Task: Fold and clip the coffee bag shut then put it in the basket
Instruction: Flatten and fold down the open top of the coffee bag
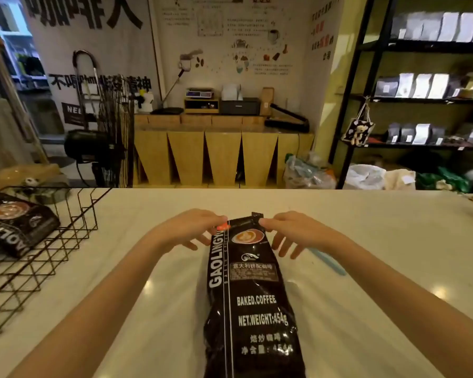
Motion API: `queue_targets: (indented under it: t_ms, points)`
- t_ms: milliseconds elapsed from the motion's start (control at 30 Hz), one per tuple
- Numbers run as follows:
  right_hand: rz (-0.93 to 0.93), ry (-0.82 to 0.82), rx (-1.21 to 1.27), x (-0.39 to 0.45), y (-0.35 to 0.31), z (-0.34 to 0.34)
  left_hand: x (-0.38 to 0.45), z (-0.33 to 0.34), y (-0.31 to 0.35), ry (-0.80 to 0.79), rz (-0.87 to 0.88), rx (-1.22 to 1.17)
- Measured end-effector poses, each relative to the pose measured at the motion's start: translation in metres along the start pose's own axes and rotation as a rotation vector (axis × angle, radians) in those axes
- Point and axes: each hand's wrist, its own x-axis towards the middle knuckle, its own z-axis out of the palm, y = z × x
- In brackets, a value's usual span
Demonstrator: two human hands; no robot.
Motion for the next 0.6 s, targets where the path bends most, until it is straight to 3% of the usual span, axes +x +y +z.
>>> queue_targets:
  t_ms: [133, 433, 600]
  points:
    - [0.055, 0.071, 0.177, -0.002, 0.008, 0.014, -0.001, 0.017, -0.011, 0.145, -0.046, -0.18]
    - [0.142, 0.069, 0.536, 0.004, 0.014, 0.039, 0.007, 0.041, -0.025, 0.106, -0.122, -0.674]
    - [0.079, 0.115, 0.713, 0.0, 0.008, 0.047, 0.0, 0.049, -0.021, -0.035, -0.15, -0.965]
